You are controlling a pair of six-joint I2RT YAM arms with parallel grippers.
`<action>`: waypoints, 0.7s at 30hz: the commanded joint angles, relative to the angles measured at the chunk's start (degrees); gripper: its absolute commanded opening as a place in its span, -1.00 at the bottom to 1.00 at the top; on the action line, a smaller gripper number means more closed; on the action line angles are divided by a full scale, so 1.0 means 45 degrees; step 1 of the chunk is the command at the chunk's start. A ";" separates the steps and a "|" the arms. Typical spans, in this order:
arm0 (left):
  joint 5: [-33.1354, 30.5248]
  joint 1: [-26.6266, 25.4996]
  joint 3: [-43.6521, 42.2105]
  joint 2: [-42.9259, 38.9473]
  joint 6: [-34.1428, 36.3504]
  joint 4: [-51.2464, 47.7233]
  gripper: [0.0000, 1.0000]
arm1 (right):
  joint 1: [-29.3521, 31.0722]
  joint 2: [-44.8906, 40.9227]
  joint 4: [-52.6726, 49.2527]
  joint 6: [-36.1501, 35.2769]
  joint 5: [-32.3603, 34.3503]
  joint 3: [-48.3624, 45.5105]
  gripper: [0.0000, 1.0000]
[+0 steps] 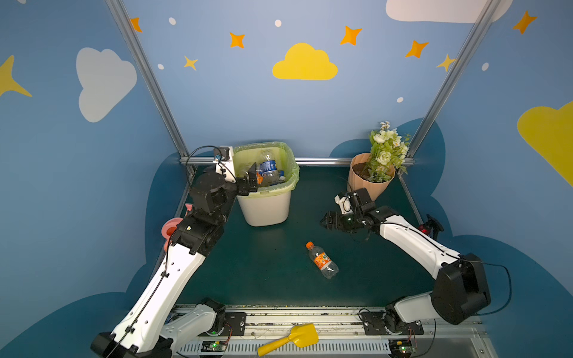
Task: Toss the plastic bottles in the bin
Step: 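Withdraw the left arm beside the watering can while the right gripper reaches the orange-capped bottle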
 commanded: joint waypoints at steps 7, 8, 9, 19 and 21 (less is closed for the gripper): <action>-0.2073 0.2289 -0.2455 -0.2721 -0.2419 -0.0969 1.00 | 0.1866 0.0898 -0.3240 -0.2808 0.0738 0.0537 0.82; -0.2036 0.2640 -0.2638 -0.2855 -0.2734 -0.1211 1.00 | 0.2050 0.1082 -0.3406 -0.2889 0.0797 0.0590 0.82; -0.1969 0.2990 -0.2802 -0.2988 -0.3017 -0.1388 1.00 | 0.2227 0.1247 -0.3593 -0.2952 0.0814 0.0656 0.82; -0.0891 0.4962 -0.4496 -0.3515 -0.4809 -0.2075 1.00 | 0.3562 0.2893 -0.4693 -0.3011 0.1677 0.1219 0.78; -0.0769 0.5072 -0.4778 -0.3556 -0.4980 -0.2099 1.00 | 0.3670 0.3190 -0.4870 -0.2902 0.2021 0.1393 0.74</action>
